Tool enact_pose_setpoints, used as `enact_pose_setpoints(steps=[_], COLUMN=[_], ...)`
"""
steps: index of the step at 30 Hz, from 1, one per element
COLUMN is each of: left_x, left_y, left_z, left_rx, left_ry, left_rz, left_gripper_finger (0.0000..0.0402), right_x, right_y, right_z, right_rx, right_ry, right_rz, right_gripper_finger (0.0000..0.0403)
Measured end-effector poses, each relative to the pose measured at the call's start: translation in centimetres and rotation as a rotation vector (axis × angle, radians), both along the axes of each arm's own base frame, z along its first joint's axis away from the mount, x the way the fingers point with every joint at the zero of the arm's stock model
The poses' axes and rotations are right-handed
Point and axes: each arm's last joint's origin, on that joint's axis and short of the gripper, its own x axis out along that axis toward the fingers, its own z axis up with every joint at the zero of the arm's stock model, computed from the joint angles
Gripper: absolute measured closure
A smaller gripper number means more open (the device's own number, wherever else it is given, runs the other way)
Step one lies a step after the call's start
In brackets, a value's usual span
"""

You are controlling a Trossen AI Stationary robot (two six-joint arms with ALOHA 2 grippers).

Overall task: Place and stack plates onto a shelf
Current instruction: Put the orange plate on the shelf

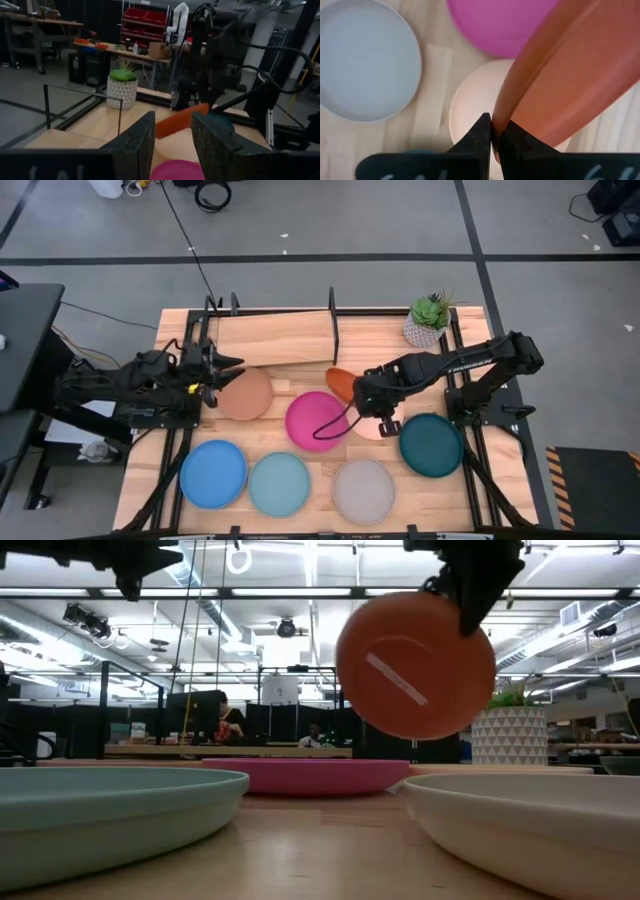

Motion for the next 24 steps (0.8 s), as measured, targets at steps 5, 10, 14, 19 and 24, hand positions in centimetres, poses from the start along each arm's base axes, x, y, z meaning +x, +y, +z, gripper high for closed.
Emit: enact_pose_setpoints(steps=[5, 10, 14, 19, 24], left_x=[1.3, 4.0, 6.3, 9.1, 11.9], left_y=[-0.3, -0.6, -0.5, -0.8, -1.2], left_z=[-0.3, -1.5, -1.9, -1.4, -1.3], left_rx=[0.042, 0.132, 0.207, 0.239, 0.248], left_ry=[0.087, 0.196, 0.259, 0.301, 0.324], left_rz=[-0.11, -0.183, -0.181, -0.273, -0.399], left_gripper_finger=[0.0267, 0.0265, 0.0238, 0.0181, 0.015], right_x=[0.3, 0.5, 0.5, 0.7, 1.0], right_y=[0.6, 1.7, 2.3, 2.4, 2.7], right_z=[0.1, 0.3, 0.4, 0.5, 0.6], right_rx=[-0.028, -0.108, -0.118, -0.101, -0.057], right_ry=[-0.05, -0.108, -0.137, -0.164, -0.206], right_rz=[0.098, 0.271, 0.367, 0.413, 0.473], right_gripper_finger=[0.0376, 0.0376, 0.0376, 0.0376, 0.0376])
